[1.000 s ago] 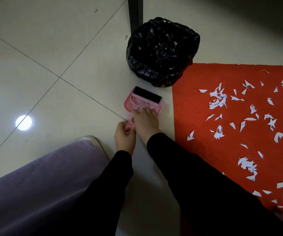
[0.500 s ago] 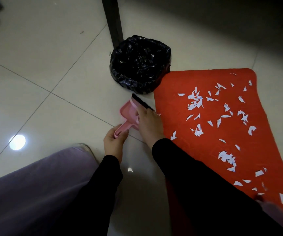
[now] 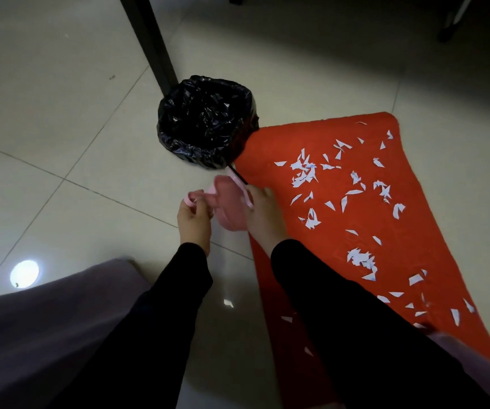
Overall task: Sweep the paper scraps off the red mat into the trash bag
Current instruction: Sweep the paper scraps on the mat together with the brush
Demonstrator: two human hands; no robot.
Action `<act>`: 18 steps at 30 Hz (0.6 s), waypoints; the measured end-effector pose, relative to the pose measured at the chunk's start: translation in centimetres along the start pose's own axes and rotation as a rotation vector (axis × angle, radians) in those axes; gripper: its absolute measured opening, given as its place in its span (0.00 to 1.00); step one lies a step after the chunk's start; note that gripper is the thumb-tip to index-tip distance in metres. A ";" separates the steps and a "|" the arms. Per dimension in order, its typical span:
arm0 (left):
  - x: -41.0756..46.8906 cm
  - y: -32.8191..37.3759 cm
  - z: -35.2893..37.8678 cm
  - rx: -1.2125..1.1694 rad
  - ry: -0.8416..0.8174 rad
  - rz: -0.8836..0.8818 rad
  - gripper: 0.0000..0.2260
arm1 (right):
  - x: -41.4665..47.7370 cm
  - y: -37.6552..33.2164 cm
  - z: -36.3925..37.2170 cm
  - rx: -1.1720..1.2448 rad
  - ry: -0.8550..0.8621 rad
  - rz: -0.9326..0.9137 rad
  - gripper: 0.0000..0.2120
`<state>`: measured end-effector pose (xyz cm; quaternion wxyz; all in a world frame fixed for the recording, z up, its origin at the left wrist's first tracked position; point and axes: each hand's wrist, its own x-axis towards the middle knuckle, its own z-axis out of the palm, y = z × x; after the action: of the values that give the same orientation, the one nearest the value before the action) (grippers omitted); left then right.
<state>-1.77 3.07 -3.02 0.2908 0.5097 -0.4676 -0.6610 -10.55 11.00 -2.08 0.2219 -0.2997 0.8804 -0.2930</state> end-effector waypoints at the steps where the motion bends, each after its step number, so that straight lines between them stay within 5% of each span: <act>1: 0.1 0.2 0.5 0.043 -0.001 0.032 0.09 | 0.0 0.3 -0.4 0.038 0.021 0.018 0.15; 9: 1.0 0.5 3.4 0.284 -0.062 0.173 0.06 | -0.5 3.3 -4.0 0.481 0.227 0.268 0.13; 18: 1.8 -0.5 3.7 0.309 -0.026 0.148 0.05 | -1.2 6.2 -3.4 0.498 0.232 0.429 0.09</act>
<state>-5.78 2.86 -4.07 0.2507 0.5040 -0.6037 -0.5645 -14.12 17.14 -3.37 0.2432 -0.0092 0.8442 -0.4776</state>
